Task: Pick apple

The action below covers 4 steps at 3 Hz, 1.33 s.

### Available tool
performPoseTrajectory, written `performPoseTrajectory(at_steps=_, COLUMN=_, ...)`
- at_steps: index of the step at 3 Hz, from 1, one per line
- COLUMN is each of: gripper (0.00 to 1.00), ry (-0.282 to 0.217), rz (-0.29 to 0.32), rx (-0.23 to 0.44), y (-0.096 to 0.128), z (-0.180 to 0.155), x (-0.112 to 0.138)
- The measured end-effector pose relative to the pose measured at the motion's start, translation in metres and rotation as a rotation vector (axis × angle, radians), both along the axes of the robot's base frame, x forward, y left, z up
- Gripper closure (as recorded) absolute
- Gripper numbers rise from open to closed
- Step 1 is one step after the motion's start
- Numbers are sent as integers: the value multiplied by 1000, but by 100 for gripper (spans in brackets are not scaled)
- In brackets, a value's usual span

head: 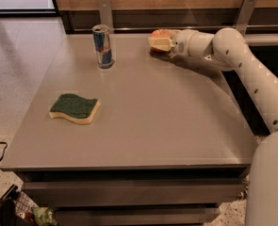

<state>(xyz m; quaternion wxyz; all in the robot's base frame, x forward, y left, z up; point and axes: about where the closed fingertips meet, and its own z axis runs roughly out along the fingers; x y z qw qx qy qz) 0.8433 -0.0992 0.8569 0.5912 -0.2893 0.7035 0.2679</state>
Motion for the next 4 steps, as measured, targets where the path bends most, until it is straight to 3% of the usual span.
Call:
performPoseTrajectory(at_steps=1, gripper=100, ry=-25, rz=14, rx=17, y=-3, z=20, x=-1)
performPoseTrajectory(at_steps=2, gripper=100, ry=-72, rz=-2, rx=-16, y=-17, z=58, x=-17)
performPoseTrajectory(at_steps=4, gripper=100, ry=-139, rz=-13, rx=-98, y=-20, z=106, x=-71)
